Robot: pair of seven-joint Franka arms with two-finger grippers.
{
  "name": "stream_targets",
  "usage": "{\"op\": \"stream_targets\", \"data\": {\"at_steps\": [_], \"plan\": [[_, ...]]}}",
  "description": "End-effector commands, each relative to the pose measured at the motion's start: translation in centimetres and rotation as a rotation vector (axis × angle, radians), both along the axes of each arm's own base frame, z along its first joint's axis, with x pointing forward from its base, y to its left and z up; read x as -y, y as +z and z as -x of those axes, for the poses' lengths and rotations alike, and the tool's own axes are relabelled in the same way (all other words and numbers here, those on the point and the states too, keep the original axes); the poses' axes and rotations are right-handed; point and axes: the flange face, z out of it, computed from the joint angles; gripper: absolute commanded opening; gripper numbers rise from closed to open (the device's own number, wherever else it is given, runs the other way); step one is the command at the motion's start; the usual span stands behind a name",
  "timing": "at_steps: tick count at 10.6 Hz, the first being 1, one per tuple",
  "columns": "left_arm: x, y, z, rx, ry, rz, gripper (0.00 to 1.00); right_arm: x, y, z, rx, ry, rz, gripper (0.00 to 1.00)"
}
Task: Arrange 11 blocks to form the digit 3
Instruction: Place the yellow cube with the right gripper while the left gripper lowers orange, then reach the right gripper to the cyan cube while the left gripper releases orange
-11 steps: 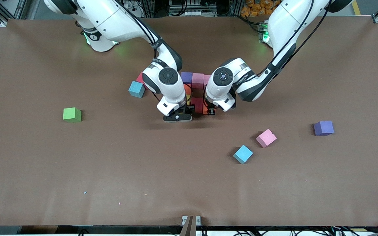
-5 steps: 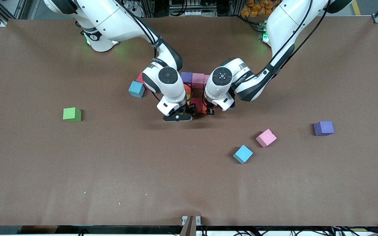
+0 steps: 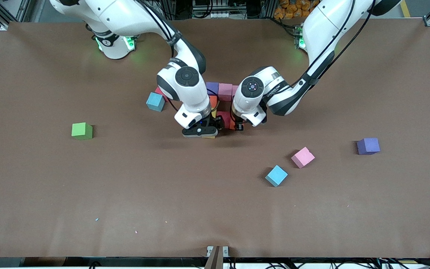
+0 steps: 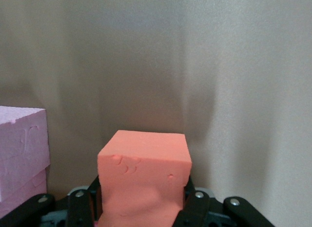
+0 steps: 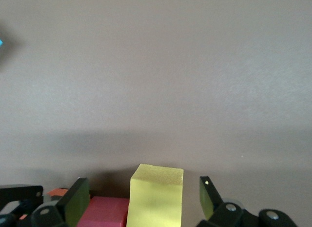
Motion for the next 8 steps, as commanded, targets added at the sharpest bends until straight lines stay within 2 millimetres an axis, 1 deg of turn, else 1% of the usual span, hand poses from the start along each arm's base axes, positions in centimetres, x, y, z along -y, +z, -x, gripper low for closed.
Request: {"op": "stream_targets", "data": {"at_steps": [1, 2, 3, 4, 5, 6, 8], "plan": [[0.4, -0.1, 0.4, 0.024, 0.004, -0.007, 0.0, 2.3, 2.2, -0.6, -0.004, 0.028, 0.046, 1.0], [0.4, -0.1, 0.4, 0.024, 0.003, -0.007, 0.0, 3.8, 2.7, -1.1, -0.032, 0.054, 0.091, 1.0], [0.4, -0.3, 0.4, 0.02, 0.009, -0.008, 0.0, 5.2, 3.6, -1.7, -0.036, 0.078, 0.111, 1.0], [0.4, -0.3, 0.5, 0.02, 0.009, -0.009, 0.0, 6.7, 3.7, -1.8, -0.057, 0.095, 0.139, 1.0], [0.5, -0.4, 0.6, 0.019, 0.008, -0.009, 0.0, 8.1, 3.8, -1.5, -0.068, 0.118, 0.156, 1.0], [0.5, -0.4, 0.6, 0.019, 0.008, -0.009, 0.05, 9.6, 4.2, -1.2, -0.068, 0.143, 0.168, 1.0], [0.4, -0.5, 0.5, 0.019, 0.009, -0.01, 0.12, 13.4, 4.5, -1.7, -0.077, 0.186, 0.197, 1.0]]}}
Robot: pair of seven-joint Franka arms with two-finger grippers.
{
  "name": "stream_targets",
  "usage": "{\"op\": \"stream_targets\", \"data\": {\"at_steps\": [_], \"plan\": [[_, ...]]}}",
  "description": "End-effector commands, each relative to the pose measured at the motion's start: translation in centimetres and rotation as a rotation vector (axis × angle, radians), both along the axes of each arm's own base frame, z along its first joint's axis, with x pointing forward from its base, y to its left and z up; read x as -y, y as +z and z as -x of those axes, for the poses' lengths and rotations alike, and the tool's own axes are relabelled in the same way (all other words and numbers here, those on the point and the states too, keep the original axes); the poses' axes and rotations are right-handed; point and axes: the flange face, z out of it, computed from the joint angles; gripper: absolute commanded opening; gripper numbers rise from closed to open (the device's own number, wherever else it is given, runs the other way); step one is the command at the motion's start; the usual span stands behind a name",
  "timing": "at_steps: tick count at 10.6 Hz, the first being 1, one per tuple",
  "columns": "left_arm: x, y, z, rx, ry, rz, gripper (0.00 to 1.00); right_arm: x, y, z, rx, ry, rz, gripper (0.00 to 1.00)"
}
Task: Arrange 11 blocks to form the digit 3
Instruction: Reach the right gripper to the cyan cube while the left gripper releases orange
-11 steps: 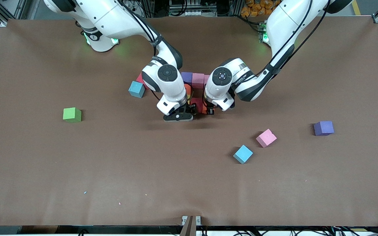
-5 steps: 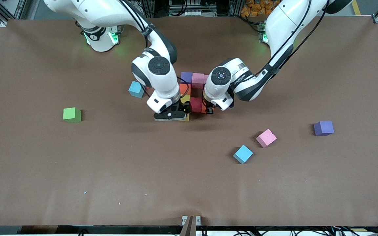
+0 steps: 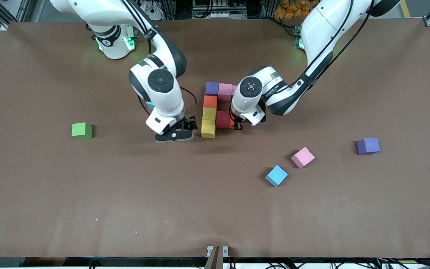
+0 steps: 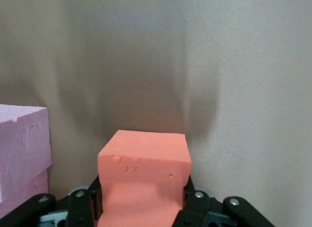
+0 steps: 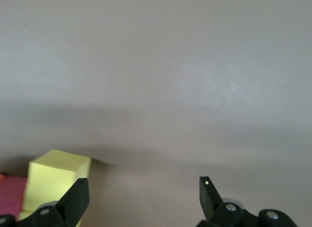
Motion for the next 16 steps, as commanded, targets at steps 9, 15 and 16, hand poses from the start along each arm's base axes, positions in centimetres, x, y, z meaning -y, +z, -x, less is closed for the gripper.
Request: {"op": "stream_targets", "data": {"at_steps": [9, 15, 16], "plan": [[0.4, 0.2, 0.4, 0.034, -0.017, -0.017, 1.0, 13.6, -1.5, 7.8, -0.212, -0.292, -0.041, 1.0], [0.4, 4.2, 0.2, 0.08, -0.035, -0.048, 1.0, 15.4, -7.8, 12.7, -0.194, -0.461, -0.029, 1.0], [0.4, 5.6, -0.2, 0.105, -0.035, -0.041, 1.0, 15.7, -8.3, 13.2, -0.2, -0.469, -0.027, 1.0]]}}
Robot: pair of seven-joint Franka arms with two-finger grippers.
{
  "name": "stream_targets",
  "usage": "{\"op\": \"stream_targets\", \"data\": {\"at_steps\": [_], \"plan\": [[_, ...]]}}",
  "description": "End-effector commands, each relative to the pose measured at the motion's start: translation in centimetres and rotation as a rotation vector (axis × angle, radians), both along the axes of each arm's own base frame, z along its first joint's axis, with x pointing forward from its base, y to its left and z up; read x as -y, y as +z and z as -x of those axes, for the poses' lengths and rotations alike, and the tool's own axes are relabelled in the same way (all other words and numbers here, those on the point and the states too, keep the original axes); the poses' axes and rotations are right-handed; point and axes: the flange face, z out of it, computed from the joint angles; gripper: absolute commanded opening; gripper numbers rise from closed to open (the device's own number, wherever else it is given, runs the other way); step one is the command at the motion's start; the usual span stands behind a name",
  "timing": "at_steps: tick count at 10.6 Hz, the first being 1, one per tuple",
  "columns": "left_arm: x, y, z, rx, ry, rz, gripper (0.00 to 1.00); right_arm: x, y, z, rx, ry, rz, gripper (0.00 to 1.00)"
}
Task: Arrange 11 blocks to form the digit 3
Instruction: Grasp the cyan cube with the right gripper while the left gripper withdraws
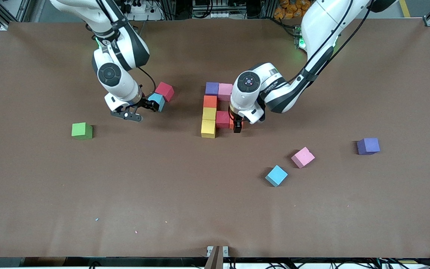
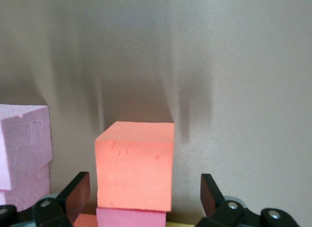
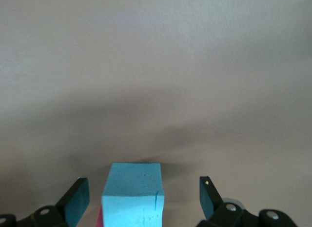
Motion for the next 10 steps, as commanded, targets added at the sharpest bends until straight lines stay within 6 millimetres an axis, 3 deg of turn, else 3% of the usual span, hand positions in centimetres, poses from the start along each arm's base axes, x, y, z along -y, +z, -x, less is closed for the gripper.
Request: {"op": "stream_targets", "data": {"at_steps": [1, 5, 10], "plan": [[-0.2, 4.0, -0.2, 0.073, -0.007, -0.021, 1.0, 0.5, -0.3, 1.6, -0.014, -0.09, -0.033, 1.0], [-1.1, 7.4, -1.1, 0.105, -0.057, -0.047, 1.0, -1.4, -0.7, 2.4, -0.006, -0.118, -0.082, 1.0], [-5.0, 11.3, -6.6, 0.109, -0.134, -0.067, 1.0, -1.9, -2.5, 3.7, 0.011, -0.097, -0.082, 1.0]]}}
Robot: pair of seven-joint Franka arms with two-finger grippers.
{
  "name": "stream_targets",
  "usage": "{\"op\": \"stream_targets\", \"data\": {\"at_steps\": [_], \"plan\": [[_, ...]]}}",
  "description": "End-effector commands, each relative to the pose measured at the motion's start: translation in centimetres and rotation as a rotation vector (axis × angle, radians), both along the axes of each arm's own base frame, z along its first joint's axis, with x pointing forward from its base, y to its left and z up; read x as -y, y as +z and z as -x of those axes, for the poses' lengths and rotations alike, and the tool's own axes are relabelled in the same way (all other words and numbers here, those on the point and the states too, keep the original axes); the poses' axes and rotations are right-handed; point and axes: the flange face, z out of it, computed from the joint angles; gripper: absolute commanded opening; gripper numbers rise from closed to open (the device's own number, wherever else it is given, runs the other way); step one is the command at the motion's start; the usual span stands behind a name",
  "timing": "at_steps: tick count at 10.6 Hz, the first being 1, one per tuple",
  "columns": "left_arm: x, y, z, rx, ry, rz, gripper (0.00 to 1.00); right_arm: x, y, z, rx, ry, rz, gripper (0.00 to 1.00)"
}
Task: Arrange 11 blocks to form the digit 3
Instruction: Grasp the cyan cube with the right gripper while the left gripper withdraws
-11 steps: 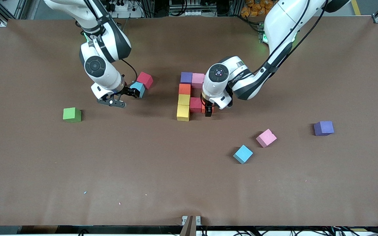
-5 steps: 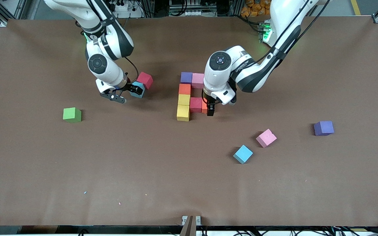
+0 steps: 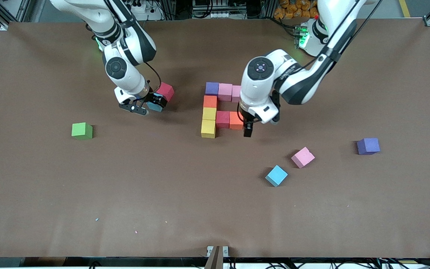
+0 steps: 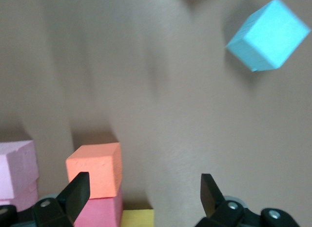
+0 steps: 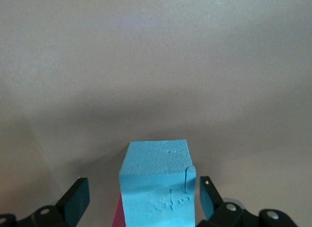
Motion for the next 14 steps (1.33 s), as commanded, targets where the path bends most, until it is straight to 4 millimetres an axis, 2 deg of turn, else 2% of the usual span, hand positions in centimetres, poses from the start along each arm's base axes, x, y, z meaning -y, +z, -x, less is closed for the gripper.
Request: {"op": "stream_targets", "data": {"at_steps": [1, 2, 3, 5, 6, 8, 9, 10, 11, 13, 14], "plan": [[-2.2, 2.2, -2.4, -0.003, -0.053, -0.019, 1.0, 0.0, -0.4, 0.5, 0.0, -0.02, -0.011, 0.97], [-3.0, 2.7, -3.4, -0.012, -0.088, -0.017, 1.0, 0.1, -0.5, 0.6, -0.002, -0.02, -0.009, 0.86], [-4.0, 3.0, -4.6, -0.014, -0.107, -0.006, 1.0, 0.0, -0.8, 0.5, 0.002, -0.02, -0.011, 0.82], [-5.4, 3.6, -6.4, -0.024, -0.164, -0.01, 1.0, -0.5, -1.5, 0.6, 0.016, -0.01, -0.016, 0.8], [-6.7, 4.0, -7.7, -0.031, -0.175, -0.012, 1.0, -0.4, -2.1, 0.7, 0.015, -0.01, -0.015, 0.79], [-7.6, 4.3, -9.4, -0.037, -0.206, -0.004, 1.0, -0.5, -2.3, 0.7, 0.017, -0.008, -0.015, 0.75], [-7.8, 4.3, -9.9, -0.035, -0.212, 0.003, 1.0, -0.5, -2.3, 0.7, 0.018, -0.005, -0.015, 0.68], [-8.8, 4.2, -10.7, -0.035, -0.204, 0.007, 1.0, -0.5, -2.2, 0.6, 0.019, -0.005, -0.016, 0.56], [-9.5, 4.0, -11.1, -0.037, -0.206, 0.006, 1.0, -0.6, -2.2, 0.7, 0.019, -0.002, -0.016, 0.48], [-9.7, 3.6, -11.2, -0.043, -0.243, 0.007, 1.0, -0.7, -1.8, 0.4, 0.025, 0.015, -0.022, 0.34], [-10.2, 3.6, -12.2, -0.032, -0.264, 0.008, 1.0, -0.9, -1.4, 0.1, 0.037, 0.039, -0.029, 0.27]]}}
